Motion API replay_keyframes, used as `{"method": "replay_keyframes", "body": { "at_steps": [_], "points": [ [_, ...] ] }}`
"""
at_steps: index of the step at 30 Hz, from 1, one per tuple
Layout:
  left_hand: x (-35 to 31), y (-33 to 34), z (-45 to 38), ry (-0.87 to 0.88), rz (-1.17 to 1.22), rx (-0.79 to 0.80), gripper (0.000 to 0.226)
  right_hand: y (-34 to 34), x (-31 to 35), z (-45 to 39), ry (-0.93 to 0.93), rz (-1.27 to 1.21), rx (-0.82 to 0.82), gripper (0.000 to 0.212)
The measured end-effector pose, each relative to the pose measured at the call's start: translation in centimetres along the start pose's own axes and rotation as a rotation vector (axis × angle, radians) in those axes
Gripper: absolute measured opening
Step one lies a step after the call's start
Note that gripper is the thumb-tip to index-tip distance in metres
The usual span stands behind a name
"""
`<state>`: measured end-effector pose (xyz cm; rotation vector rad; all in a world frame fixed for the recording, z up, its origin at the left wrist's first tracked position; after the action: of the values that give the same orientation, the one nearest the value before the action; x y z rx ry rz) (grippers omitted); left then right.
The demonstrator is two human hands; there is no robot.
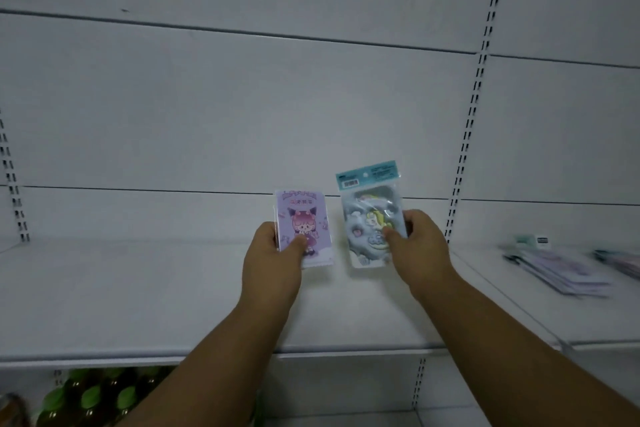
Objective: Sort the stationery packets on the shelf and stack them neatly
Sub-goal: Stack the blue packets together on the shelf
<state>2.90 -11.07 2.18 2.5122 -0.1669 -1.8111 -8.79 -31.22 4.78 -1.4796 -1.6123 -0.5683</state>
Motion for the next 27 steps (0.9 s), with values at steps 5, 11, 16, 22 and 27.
{"method": "replay_keyframes", "body": {
  "at_steps": [5,11,16,22,27],
  "points": [
    [-0.8,5.8,3.0,-0.045,0.041,0.083,0.011,-6.9,-0.1,-2.5,0.023,-0.11,-0.062,0.007],
    [-2.3,16.4,9.6,-0.035,-0.023,0.282,0.01,-17.9,-2.3,-5.7,0.013,-0.138,-0.149,0.007],
    [-3.3,26.4,15.5,-0.055,-0.073,0.385,0.008,-28.0,-5.7,-9.7,0.001,-0.128,-0.173,0.009],
    [-5.0,35.9,18.9,-0.099,-0.067,0.343,0.014,-36.7,-10.8,-14.5,0.017,-0.129,-0.168,0.008],
    [-5.0,40.2,18.7,-0.097,-0.173,0.376,0.008,-38.0,-14.1,-17.1,0.053,-0.132,-0.144,0.007]
  ]
}}
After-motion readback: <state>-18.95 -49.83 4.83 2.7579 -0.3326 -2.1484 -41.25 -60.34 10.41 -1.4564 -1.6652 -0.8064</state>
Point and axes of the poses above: each hand's wrist, its own z-axis away from the middle knuckle, its own y-axis out of the palm, x = y × z, the point moved 5 cm from there along -z, towards the middle knuckle, and after that the axes turned 12 degrees about -x, right-handed, at the moved point
